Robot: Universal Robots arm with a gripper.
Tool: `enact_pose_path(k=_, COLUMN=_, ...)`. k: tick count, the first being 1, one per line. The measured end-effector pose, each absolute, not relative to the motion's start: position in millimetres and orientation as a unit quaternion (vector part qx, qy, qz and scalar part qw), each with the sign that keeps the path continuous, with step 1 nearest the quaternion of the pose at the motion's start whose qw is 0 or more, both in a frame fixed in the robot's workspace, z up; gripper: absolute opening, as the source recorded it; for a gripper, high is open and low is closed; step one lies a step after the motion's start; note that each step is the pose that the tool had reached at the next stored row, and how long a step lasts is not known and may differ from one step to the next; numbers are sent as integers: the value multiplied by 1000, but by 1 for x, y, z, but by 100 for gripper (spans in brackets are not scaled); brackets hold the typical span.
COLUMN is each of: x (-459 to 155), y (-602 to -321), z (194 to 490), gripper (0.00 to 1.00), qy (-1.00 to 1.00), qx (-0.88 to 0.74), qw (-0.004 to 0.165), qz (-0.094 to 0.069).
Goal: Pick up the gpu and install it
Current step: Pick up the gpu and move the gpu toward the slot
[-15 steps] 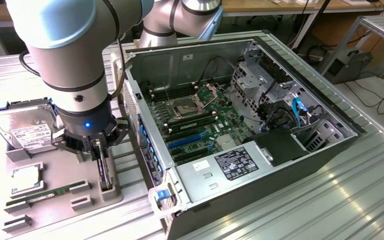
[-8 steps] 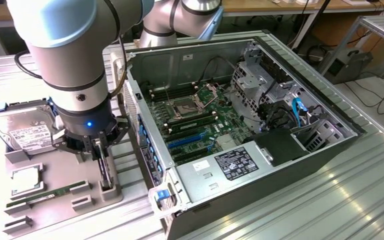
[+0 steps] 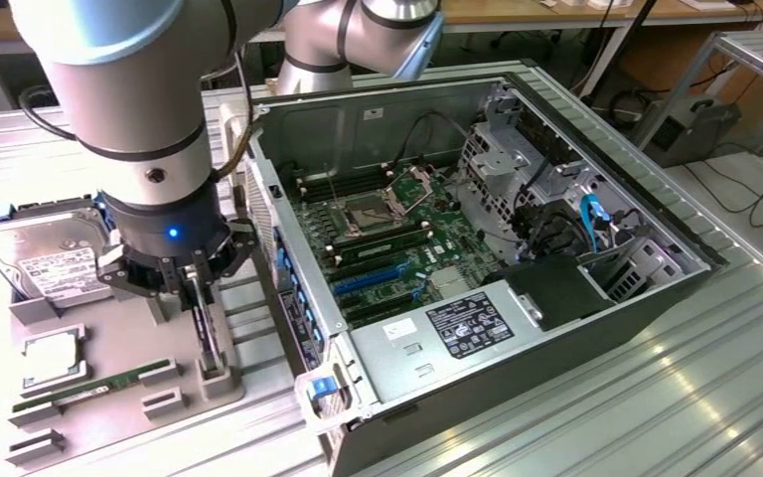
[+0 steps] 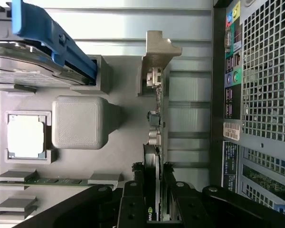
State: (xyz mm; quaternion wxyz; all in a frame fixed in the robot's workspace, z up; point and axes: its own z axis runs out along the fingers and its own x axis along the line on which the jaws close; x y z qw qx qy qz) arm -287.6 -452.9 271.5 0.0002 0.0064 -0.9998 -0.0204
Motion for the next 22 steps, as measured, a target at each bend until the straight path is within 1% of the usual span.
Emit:
enact_pose_path(k=15, x=-285, y=-453, z=342, gripper=26, qy=-1000, qx=6, qw=0, qz=-21)
enact_pose_path(k=18, x=-283, y=-454, z=374, gripper=26, qy=-1000, qx=6, qw=0, qz=-21)
enact_pose_path(k=22, x=-278, y=-455, z=392, gripper=26, qy=-1000, qx=6, qw=0, qz=-21)
